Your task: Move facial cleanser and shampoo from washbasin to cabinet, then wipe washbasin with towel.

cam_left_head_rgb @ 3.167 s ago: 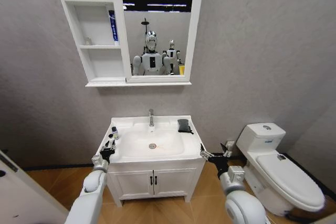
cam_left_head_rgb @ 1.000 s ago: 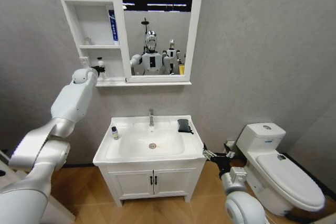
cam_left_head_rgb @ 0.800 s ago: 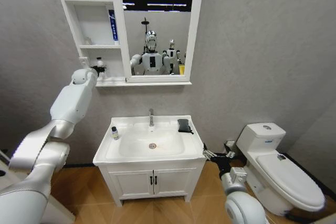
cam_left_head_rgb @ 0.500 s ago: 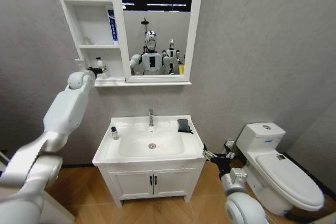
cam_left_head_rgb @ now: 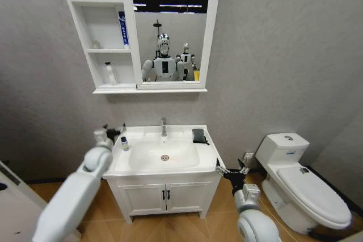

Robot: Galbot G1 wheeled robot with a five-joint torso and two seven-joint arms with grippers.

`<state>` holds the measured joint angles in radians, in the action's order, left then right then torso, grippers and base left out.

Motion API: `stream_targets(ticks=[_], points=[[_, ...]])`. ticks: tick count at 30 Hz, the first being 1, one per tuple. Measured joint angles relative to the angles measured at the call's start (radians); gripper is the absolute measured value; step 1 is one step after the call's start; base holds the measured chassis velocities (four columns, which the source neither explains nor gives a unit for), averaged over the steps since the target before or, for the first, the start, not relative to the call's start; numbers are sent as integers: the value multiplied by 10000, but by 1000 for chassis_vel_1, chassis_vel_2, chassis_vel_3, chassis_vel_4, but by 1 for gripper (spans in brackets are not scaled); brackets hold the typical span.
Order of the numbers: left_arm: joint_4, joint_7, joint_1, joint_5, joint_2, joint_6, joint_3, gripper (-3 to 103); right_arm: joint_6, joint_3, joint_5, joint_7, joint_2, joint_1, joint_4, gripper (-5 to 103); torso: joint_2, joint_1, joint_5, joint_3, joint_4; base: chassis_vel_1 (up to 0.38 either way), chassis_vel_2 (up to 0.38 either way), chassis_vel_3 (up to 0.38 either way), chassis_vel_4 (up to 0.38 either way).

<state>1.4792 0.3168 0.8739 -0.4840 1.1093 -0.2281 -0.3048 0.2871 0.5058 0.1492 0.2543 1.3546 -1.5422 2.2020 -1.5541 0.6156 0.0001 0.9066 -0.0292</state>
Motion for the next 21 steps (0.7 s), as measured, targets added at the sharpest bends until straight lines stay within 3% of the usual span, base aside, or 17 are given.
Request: stream_targets(ticks=[3, 6, 13, 21], points=[[-1674, -326, -494, 598, 648, 221, 88, 100, -109, 124, 2, 0, -6, -182, 35, 100, 0, 1, 2, 1, -1, 0, 0, 0, 0], [-2498, -444, -927, 728, 880, 230, 130, 100, -160, 180, 9, 0, -9, -226, 40, 100, 0, 2, 0, 1, -2, 0, 0, 0, 0], [-3544, -571, -1691, 725, 1228, 237, 144, 100, -330, 202, -121, 7, 35, -205, -106, 100, 1, 2, 0, 1, 1, 0, 0, 0, 0], [-4917, -816, -2593, 1129, 1624, 632, 20, 100, -412, 227, -133, 6, 29, -152, -307, 100, 1, 2, 0, 1, 1, 0, 0, 0, 0]])
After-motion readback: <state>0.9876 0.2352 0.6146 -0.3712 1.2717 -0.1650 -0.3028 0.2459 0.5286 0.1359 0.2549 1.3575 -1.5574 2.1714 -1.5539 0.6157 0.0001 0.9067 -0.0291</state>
